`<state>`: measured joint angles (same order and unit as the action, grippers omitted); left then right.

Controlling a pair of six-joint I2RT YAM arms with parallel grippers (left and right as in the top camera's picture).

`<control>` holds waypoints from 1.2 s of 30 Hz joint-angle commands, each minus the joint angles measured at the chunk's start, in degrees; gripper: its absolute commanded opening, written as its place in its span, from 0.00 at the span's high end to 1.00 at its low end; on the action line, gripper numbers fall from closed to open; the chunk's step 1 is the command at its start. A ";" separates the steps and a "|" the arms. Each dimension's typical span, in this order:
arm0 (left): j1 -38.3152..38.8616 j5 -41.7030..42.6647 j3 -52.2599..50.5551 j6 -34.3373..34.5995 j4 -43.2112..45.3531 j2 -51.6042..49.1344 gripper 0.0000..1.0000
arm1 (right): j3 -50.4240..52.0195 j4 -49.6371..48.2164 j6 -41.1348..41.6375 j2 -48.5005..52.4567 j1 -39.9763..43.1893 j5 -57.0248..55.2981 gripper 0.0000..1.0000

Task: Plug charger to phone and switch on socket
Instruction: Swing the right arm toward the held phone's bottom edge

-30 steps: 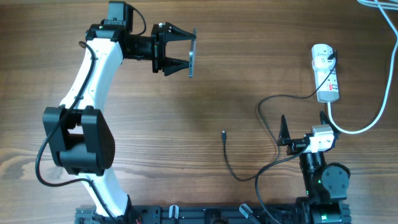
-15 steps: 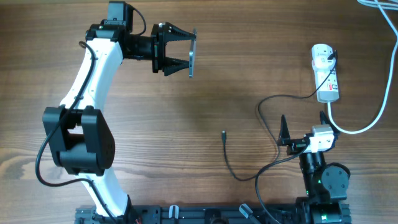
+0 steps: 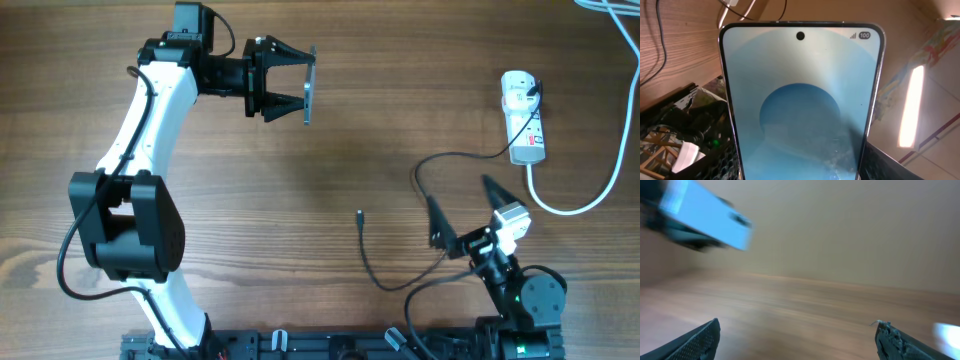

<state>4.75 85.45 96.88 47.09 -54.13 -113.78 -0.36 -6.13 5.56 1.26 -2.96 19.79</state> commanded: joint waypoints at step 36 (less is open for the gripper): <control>-0.11 3.23 -0.13 4.63 0.13 2.19 0.27 | -57.51 53.13 29.88 58.03 -24.37 -15.87 0.00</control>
<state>4.75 85.65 96.88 51.37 -53.95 -113.75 -56.64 47.70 27.83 58.13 -25.10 14.02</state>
